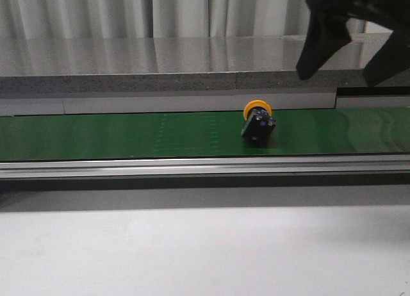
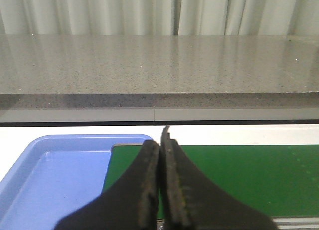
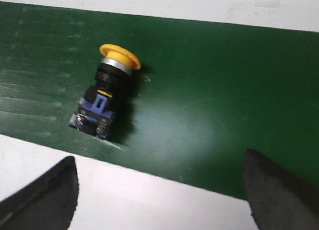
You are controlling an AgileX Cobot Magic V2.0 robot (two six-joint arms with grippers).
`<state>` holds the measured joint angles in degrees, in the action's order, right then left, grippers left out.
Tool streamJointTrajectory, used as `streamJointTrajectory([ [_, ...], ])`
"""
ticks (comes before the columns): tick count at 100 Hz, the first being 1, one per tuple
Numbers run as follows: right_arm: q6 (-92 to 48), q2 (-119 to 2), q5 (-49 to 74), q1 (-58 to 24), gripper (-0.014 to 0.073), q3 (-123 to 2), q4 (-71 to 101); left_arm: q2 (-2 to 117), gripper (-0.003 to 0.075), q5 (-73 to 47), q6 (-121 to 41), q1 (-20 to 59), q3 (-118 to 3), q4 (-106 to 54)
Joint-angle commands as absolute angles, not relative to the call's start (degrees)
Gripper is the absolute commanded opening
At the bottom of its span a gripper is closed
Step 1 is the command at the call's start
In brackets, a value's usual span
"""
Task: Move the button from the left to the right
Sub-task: 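Close the right gripper on the button and lift it off the belt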
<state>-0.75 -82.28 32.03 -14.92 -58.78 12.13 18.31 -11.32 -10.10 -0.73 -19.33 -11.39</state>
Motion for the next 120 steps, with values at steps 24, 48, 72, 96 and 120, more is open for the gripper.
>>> streamJointTrajectory([
  [24, -1.5, -90.4, 29.3, -15.6, 0.0655, -68.0, 14.5, 18.7, -0.0020, -6.5, -10.2, -0.3, -20.9, -12.1],
  [48, -1.5, -94.4, 29.1, -15.6, 0.0655, -68.5, 15.1, 18.7, -0.0020, -6.5, -10.2, -0.3, -20.9, -12.1],
  [72, -1.5, -95.7, 29.4, -15.6, 0.0592, -68.5, 15.5, 18.7, -0.0020, -6.5, -10.2, -0.3, -20.9, -12.1],
  [96, -1.5, -95.7, 30.5, -15.6, 0.0244, -68.5, 15.7, 18.7, -0.0020, -6.5, -10.2, -0.3, -20.9, -12.1],
  [120, -1.5, -95.7, 31.6, -15.6, 0.0216, -68.5, 15.7, 18.7, -0.0020, -6.5, -10.2, -0.3, -20.9, -12.1],
])
